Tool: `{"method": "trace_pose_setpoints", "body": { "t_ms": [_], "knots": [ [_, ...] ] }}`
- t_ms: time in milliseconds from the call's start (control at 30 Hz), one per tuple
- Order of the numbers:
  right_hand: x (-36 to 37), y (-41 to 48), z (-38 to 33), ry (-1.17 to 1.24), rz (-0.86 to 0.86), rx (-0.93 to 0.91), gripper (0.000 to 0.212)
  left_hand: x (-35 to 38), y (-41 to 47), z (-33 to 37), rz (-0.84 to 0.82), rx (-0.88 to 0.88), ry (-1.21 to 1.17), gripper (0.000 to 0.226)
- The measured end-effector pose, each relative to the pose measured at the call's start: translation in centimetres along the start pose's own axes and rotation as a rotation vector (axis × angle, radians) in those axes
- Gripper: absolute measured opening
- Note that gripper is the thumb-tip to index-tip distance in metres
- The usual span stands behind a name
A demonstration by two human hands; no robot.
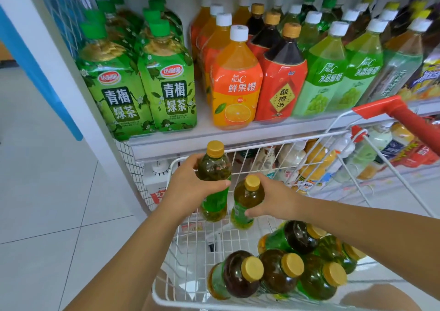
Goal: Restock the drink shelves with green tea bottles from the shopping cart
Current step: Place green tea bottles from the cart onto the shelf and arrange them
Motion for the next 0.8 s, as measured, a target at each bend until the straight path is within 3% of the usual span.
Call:
{"method": "trace_pose_setpoints", "body": {
  "t_ms": [167,367,633,800],
  "knots": [
    [-3.8,-2.0,-3.8,-0.011,0.124,-0.066,0.075,-0.9,-0.9,1.9,0.055,0.071,-0.081,0.058],
    [-11.4,-4.6,-11.0,0.040,0.448,-0.184,0.049,-5.2,-2.3,9.6,0.115,0.277,-0.106,0.041],
    [-19.2,-6.0,-25.6,0.265,0.772,-0.657,0.040,-16.1,-4.8,21.5,0.374,0.647,-0.165,0.041],
    [-23.8,-7.0,-34.3,0.264,0.896,-0.913,0.033,-22.0,-6.1,26.1,0.504,0.812,-0.160,0.035]
  ]
}}
Point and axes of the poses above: each hand's wrist, its own y-axis towards the middle knuckle, its own x-axis out of the palm, z = x × y, the point moved 6 cm from there along y, towards the middle knuckle, and after that the axes turned 7 degrees about -x, right-handed, at the moved point
